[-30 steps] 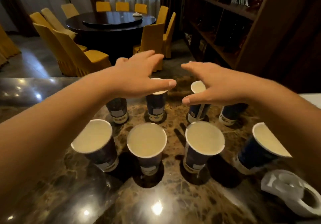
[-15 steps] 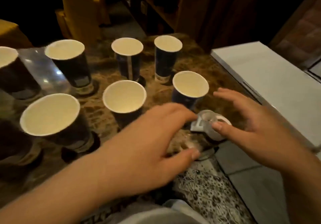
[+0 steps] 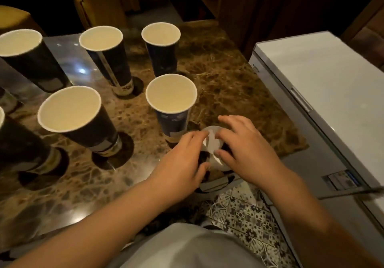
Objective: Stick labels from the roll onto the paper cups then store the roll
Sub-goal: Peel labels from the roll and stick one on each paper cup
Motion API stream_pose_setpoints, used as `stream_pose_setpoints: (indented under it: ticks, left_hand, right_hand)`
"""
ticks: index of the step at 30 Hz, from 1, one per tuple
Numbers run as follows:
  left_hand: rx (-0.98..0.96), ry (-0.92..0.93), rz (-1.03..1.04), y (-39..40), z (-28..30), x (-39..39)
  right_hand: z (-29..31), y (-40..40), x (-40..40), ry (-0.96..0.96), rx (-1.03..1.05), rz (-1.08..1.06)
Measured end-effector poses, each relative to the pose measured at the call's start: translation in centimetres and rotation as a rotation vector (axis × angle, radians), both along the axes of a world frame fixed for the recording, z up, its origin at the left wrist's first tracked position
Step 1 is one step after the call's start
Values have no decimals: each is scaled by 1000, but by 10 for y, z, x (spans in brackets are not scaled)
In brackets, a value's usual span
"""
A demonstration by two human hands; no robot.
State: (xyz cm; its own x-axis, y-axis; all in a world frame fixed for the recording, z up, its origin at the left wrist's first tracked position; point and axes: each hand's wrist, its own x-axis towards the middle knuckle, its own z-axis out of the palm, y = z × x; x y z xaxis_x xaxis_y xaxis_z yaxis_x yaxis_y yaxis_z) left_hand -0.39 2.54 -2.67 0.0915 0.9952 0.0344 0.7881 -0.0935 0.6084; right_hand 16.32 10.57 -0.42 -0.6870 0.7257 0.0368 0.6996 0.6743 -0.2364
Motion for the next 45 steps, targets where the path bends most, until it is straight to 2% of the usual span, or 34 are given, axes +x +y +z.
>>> stream_pose_setpoints:
  ticks: [3,6,11,18,24,28,30,32,33,36,38,39,40,42,45]
  left_hand:
    - [10,6,42,8,-3,11]
    - [19,-71,91,14,1,23]
    - [41,-62,67,23,6,47]
    - [60,-98,182,29,8,59]
    - [39,-34,46,40,17,59]
    - [37,-52,49,48,15,60]
    - [6,-130,81,52,17,60]
    - [-68,-267,105,54,21,60]
    - [-111,-329,110,55,24,60]
    - [-234,-435,113,56,31,60]
    - [-282,-442,129,55,33,59]
    - [-290,-443,137,54,33,58]
    - [-290,-451,143,53,33,58]
    - [-274,-476,140,49,34,58]
    - [-242,-467,109,46,36,56]
  right_hand:
    - [-4,19,12,196,-131,69]
    - [-4,35,31,321,-328,110]
    - [-7,60,56,402,-629,165]
    - [5,81,73,458,-730,128]
    - [8,86,82,662,-889,159]
    - [2,90,84,760,-924,33]
    - [-6,91,82,817,-932,-92]
    - [-13,90,77,831,-890,-202]
    - [-16,88,76,787,-801,-250]
    - [-17,75,75,586,-301,-306]
    - [-10,62,78,573,30,-198]
    - [-7,55,78,562,130,-112]
    - [-5,49,77,545,161,-19]
    - [-4,38,73,511,93,131]
    - [-7,29,65,502,31,132]
